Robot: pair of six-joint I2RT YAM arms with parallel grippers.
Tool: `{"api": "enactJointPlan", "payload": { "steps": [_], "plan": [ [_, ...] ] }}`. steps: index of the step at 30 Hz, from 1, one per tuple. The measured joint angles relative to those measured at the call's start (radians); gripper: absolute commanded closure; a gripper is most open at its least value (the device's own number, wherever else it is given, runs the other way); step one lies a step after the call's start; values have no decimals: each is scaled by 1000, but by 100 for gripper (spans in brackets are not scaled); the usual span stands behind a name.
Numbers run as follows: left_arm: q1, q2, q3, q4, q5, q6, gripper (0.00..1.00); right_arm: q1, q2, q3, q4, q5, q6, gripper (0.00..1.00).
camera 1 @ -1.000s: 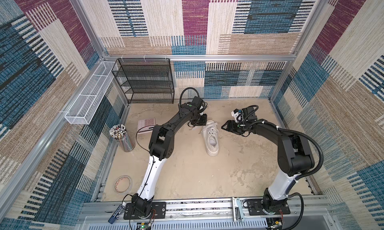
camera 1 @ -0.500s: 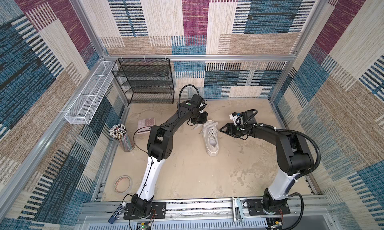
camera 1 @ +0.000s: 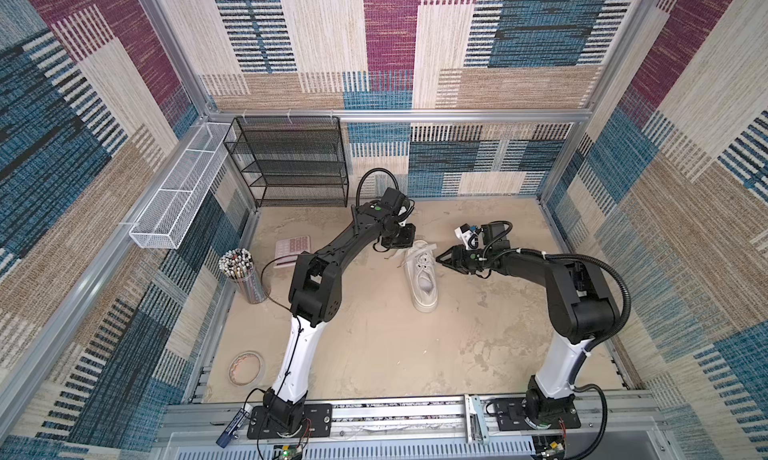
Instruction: Tie the shoes
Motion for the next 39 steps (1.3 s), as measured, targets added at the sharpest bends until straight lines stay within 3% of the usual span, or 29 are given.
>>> {"api": "enactJointPlan", "payload": {
  "steps": [18, 29, 33, 39],
  "plan": [
    [-21, -34, -4, -35, 12, -4, 100, 12, 44, 3, 40, -44, 28, 61],
    [-45, -31, -2, -56, 23, -19, 100, 14, 58, 21, 68, -62, 47, 83],
    [-53, -23, 1, -61, 27, -21, 100, 14, 56, 14, 73, -69, 47, 80],
    [-55, -19, 6, -65, 35, -22, 100, 14, 36, 2, 68, -37, 51, 68]
  ]
}}
